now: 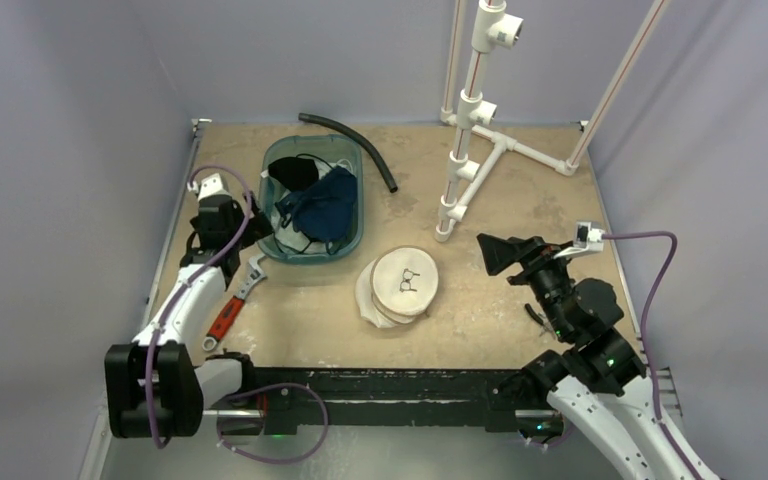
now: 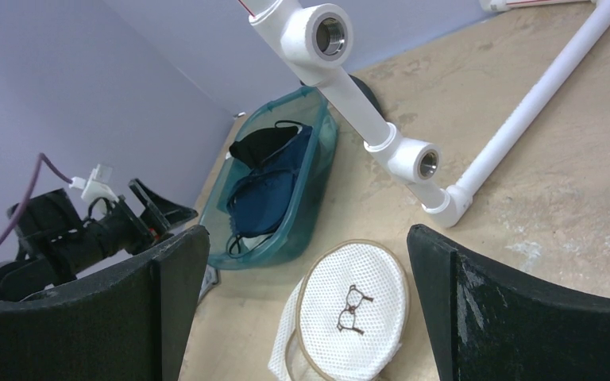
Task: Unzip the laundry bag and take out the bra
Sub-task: Move the bin to the center of the board.
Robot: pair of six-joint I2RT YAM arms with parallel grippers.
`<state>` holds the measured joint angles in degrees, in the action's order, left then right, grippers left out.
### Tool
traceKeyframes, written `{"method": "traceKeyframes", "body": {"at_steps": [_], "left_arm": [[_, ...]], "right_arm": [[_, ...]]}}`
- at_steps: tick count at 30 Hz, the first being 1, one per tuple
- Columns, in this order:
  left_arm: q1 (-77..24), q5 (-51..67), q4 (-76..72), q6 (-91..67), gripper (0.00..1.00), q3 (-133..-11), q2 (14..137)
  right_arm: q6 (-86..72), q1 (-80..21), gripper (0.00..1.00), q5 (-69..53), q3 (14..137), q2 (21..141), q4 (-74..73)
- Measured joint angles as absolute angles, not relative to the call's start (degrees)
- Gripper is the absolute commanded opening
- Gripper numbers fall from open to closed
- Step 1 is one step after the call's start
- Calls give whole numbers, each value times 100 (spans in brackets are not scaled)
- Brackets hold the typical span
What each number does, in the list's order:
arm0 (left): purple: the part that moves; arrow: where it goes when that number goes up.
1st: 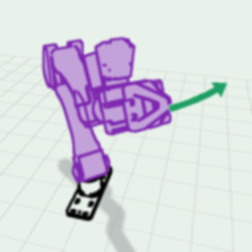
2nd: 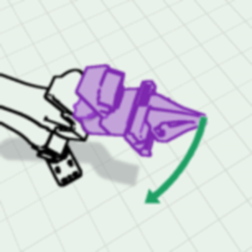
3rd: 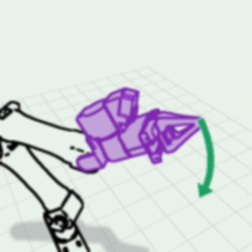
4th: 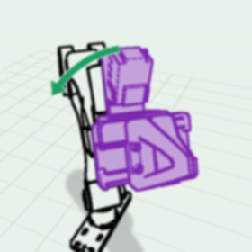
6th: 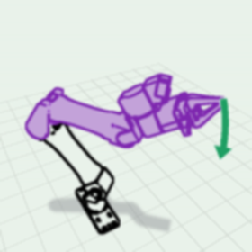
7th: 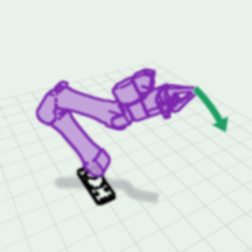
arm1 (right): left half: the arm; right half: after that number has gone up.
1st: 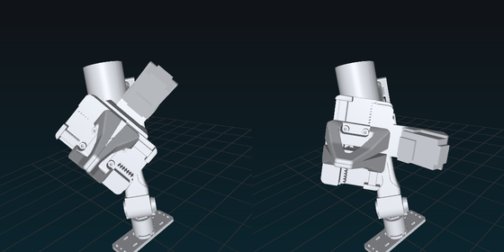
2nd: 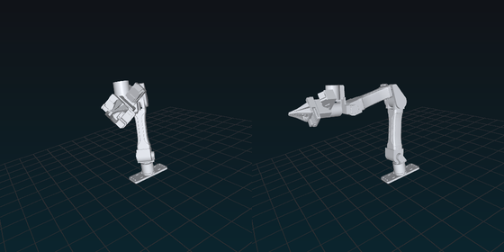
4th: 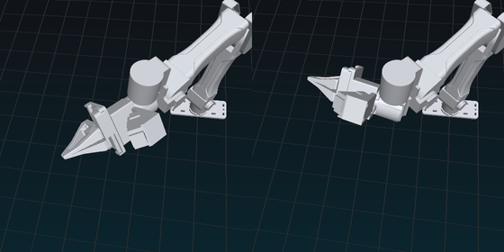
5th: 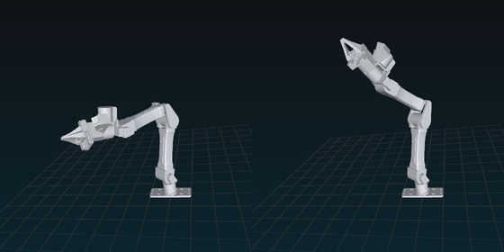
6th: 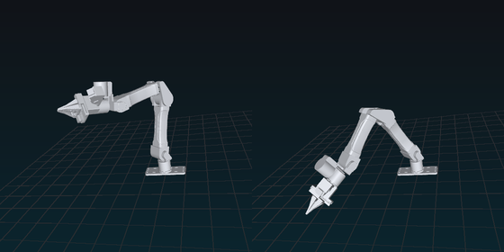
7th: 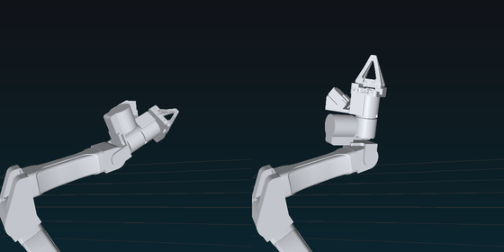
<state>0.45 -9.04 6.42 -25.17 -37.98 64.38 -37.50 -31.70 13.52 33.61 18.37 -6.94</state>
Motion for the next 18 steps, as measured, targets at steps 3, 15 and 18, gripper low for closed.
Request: {"method": "traceKeyframes", "body": {"at_steps": [3, 15, 18], "left_arm": [[318, -825, 587, -2711, 79, -3728, 6862], [421, 399, -617, -3354, 48, -3673, 8141], [314, 635, -1052, -3472, 46, -3673, 8357]], "right_arm": [[-3771, -3170, 98, 1352, 3336, 1837, -670], [-3857, -3170, 98, 1352, 3271, 1949, -631], [-3863, -3170, 98, 1352, 3232, 2029, -537]]}}
